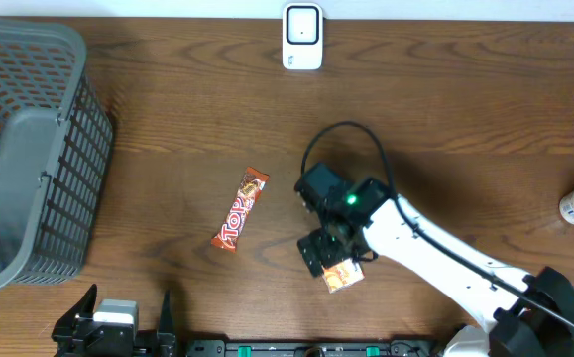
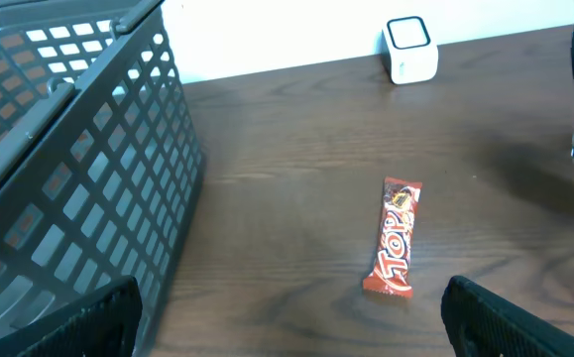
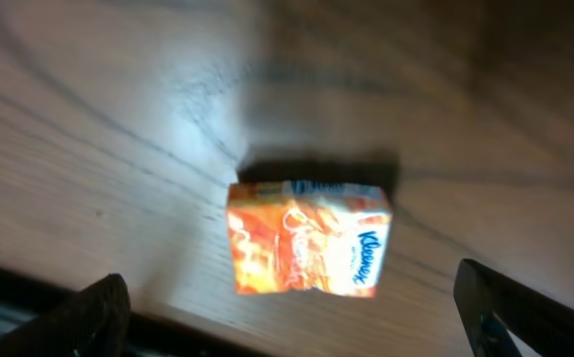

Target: Scan the item barcode

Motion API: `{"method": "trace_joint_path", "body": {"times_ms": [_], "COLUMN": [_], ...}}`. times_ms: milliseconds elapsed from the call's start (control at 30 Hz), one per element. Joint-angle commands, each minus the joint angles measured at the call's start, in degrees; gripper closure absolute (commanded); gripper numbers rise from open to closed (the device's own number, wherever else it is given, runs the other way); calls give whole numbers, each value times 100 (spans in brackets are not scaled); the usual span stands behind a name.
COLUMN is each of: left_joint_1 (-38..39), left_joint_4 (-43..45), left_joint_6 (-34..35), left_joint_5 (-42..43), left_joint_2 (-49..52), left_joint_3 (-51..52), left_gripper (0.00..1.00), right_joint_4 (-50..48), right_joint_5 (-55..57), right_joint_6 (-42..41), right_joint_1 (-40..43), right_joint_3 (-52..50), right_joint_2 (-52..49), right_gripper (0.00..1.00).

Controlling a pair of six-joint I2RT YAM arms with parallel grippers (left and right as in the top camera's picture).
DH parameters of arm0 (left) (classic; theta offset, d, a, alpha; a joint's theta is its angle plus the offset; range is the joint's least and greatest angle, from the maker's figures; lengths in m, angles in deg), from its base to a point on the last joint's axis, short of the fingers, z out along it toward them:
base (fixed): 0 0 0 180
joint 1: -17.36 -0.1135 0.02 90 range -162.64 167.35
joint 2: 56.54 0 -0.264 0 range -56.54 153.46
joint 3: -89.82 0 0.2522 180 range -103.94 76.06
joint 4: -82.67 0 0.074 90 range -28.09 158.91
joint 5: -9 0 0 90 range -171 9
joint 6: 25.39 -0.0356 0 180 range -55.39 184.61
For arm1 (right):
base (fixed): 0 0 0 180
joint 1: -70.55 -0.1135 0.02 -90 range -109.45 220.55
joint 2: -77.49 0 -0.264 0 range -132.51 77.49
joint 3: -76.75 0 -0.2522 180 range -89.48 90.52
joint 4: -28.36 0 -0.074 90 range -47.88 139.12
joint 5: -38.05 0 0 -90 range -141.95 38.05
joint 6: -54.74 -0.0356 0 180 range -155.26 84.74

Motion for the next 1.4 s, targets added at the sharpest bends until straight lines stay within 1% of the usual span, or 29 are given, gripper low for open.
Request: {"method": "trace_joint_path", "body": {"times_ms": [0,167,400,567,600,633,700,833,1067,1267,1367], "left_joint_1": [13,13,13,13,13,13,13,13,13,13,13], "left_joint_4": [2,2,2,2,2,2,2,2,2,2,2], "left_joint_6": [-13,-13,-13,-13,-13,-13,-13,-13,-13,-13,-13], "left_joint_5": [-55,-55,-55,-55,-55,-55,-55,-55,-55,-55,-55], "left_joint_2": [-13,-13,-13,-13,-13,-13,-13,-13,-13,-13,-13], "left_joint_3": [-33,-33,-33,-33,-33,-33,-33,-33,-33,-33,-33], "left_gripper": [4,4,4,3,4,4,4,4,4,4,4], "right_joint_4": [-413,-1174,-1779,-2031,-2059,-2065,-2094,-2109,-2249,-2236,-2358], "right_joint_5": [46,-527,-566,-592,-592,-592,-592,-592,-752,-1001,-999], "right_joint_6": [-579,-699,-879,-992,-1012,-1095,-1167,-1246,-1147,-555,63], "right_joint_1": [-114,-114,-114,-111,-114,-111,-114,-111,-111,-92,-92], "right_joint_3": [-557,-1241,-1777,-1945,-1943,-1943,-1943,-1943,-1878,-1228,-708], "right_joint_2": [-2,-2,-44,-306,-363,-424,-538,-673,-669,-662,-662], "right_gripper": [1,1,1,1,5,13,25,39,41,42,42]}}
